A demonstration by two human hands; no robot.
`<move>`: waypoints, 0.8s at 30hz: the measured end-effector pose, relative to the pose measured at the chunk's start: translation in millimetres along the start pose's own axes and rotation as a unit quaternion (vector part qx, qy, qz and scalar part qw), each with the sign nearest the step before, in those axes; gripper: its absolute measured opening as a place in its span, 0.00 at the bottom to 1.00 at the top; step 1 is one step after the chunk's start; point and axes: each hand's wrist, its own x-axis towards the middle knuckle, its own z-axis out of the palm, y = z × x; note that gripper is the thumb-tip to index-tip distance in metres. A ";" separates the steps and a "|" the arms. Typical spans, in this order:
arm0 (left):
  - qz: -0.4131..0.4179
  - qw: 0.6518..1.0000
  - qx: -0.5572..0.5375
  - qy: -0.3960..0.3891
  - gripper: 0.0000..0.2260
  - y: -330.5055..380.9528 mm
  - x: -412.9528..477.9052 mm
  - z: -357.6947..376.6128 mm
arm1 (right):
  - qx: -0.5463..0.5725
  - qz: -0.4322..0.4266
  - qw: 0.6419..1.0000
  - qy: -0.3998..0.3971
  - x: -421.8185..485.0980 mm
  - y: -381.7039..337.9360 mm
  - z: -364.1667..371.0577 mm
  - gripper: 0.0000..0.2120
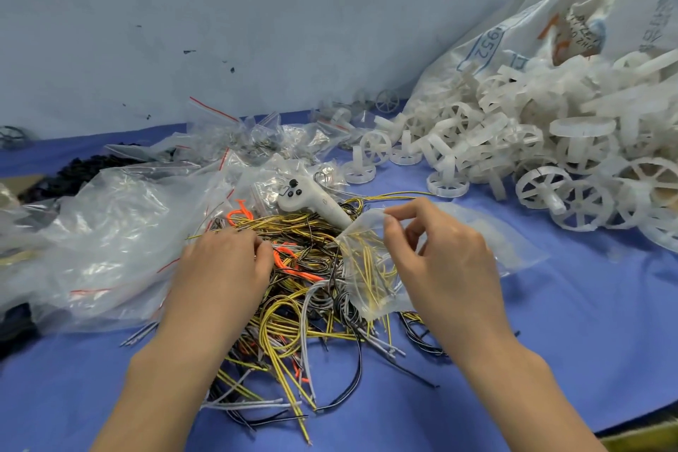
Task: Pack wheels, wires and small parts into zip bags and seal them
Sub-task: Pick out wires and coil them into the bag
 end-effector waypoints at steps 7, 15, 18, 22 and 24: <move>-0.013 0.992 0.119 -0.042 0.19 10.9 -2.6 8.9 | 0.014 -0.001 1.000 -0.005 -1.4 -0.1 0.1 0.05; -0.025 0.997 0.066 -0.023 0.11 16.6 -5.8 10.4 | 0.013 -0.005 1.000 0.008 -0.7 2.2 -1.1 0.06; -0.031 0.999 -0.037 -0.015 0.07 16.9 -4.4 2.0 | 0.012 -0.004 1.000 0.010 -0.4 2.5 -0.9 0.06; -0.029 0.978 -0.206 0.000 0.04 14.7 -3.4 -17.5 | 0.013 -0.003 1.000 0.011 0.0 3.2 -2.0 0.05; 0.006 0.971 -0.237 0.033 0.03 15.0 -3.9 -28.7 | 0.013 -0.003 1.000 0.010 0.1 3.3 -2.8 0.05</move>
